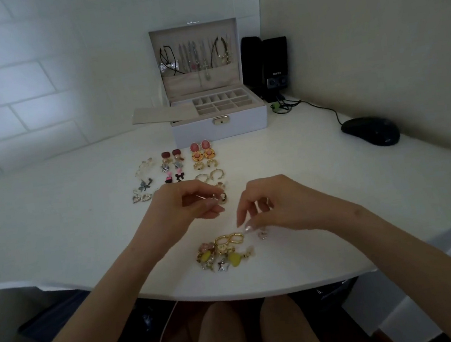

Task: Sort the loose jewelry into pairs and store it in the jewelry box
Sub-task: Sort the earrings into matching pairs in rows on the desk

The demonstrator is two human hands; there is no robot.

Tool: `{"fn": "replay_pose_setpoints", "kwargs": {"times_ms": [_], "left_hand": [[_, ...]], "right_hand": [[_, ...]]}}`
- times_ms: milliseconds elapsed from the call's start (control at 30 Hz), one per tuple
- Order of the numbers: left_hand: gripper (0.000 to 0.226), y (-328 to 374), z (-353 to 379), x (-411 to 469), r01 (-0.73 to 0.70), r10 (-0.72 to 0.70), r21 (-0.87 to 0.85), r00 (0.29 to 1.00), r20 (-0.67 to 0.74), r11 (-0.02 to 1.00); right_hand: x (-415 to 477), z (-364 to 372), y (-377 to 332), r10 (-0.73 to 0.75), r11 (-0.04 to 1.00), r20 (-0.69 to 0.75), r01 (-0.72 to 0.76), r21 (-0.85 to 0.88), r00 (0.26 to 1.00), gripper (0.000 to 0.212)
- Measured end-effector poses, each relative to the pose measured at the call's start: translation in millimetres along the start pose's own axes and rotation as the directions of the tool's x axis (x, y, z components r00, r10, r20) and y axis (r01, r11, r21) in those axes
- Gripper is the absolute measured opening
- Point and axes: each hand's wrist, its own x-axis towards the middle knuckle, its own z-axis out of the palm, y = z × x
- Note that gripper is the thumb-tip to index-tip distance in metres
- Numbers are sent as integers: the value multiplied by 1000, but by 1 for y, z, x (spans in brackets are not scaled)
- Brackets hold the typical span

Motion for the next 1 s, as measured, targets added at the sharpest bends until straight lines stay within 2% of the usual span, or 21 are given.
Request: {"fn": "replay_pose_setpoints", "kwargs": {"times_ms": [133, 300, 500, 700, 767, 867, 1000], "left_hand": [[14, -6, -11, -5, 31, -31, -17, 999, -44, 999], [3, -15, -24, -11, 51, -50, 11, 993, -110, 999], [4, -24, -30, -11, 53, -39, 74, 983, -181, 996], [13, -27, -30, -11, 12, -7, 42, 991, -135, 999], [16, -29, -30, -12, 18, -14, 27, 993, -118, 999], [12, -30, -29, -13, 33, -30, 21, 993, -111, 999], [3, -29, -26, -13, 38, -33, 37, 993, -112, 999]], "right_hand": [[13, 26, -19, -137, 991, 28, 137, -7, 990, 15], [25, 44, -30, -159, 978, 119, 173, -115, 980, 18], [26, 43, -30, -111, 981, 100, 125, -148, 989, 9], [27, 37, -24, -111, 993, 36, 112, -48, 993, 8], [25, 30, -22, -111, 994, 74, 111, 1, 991, 12], [21, 26, -23, -115, 992, 168, 121, -24, 979, 18], [23, 30, -25, -117, 990, 185, 129, -59, 976, 21]]}}
